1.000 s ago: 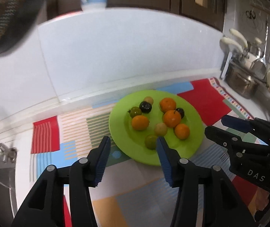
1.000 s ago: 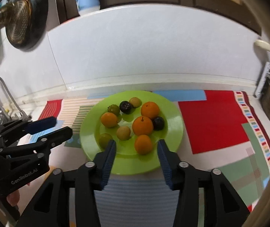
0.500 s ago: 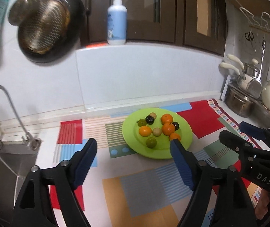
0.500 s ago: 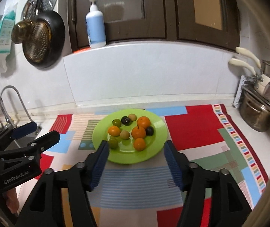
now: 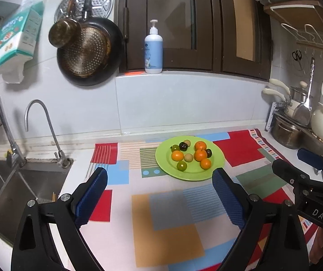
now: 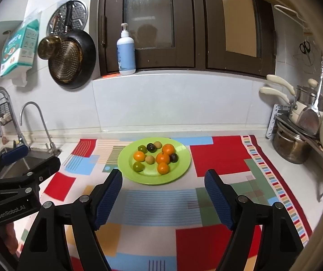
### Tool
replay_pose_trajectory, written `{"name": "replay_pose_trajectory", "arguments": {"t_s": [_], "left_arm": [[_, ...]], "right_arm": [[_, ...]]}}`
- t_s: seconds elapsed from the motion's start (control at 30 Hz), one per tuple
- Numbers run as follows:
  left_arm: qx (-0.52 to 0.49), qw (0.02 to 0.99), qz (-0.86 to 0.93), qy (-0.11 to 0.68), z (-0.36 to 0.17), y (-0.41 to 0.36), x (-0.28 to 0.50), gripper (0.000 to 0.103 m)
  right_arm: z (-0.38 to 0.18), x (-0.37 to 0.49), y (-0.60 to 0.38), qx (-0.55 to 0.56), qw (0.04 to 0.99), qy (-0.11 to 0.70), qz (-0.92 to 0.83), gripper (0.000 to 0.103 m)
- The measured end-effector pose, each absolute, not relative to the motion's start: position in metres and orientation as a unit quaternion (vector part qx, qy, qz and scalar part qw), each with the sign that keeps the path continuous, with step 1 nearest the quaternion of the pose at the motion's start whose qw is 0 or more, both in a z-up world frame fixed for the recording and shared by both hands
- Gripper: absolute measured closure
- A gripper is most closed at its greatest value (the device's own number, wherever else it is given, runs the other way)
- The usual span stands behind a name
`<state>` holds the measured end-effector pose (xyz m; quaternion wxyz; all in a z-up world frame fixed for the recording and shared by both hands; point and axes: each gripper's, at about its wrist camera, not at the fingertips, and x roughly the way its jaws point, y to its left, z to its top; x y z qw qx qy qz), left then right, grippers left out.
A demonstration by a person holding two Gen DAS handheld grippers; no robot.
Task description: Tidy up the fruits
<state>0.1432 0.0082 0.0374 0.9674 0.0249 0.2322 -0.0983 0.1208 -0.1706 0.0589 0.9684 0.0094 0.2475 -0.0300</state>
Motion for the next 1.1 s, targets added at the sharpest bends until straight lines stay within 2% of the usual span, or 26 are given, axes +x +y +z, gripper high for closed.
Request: {"name": "replay_pose_trajectory", "arguments": {"t_s": [0.53, 1.1], "left_arm": [[0.026, 0.971, -0.080, 0.223, 0.043, 0.014, 0.067, 0.004], [0.023, 0.972, -0.077, 0.222, 0.043, 0.014, 0.030, 0.001]], "right_arm": [[0.067, 0.047, -0.169, 0.004, 0.973, 0.230, -0.015, 0.027], [0.068, 0.003, -0.170, 0.002, 0.973, 0.231, -0.012, 0.027]]}}
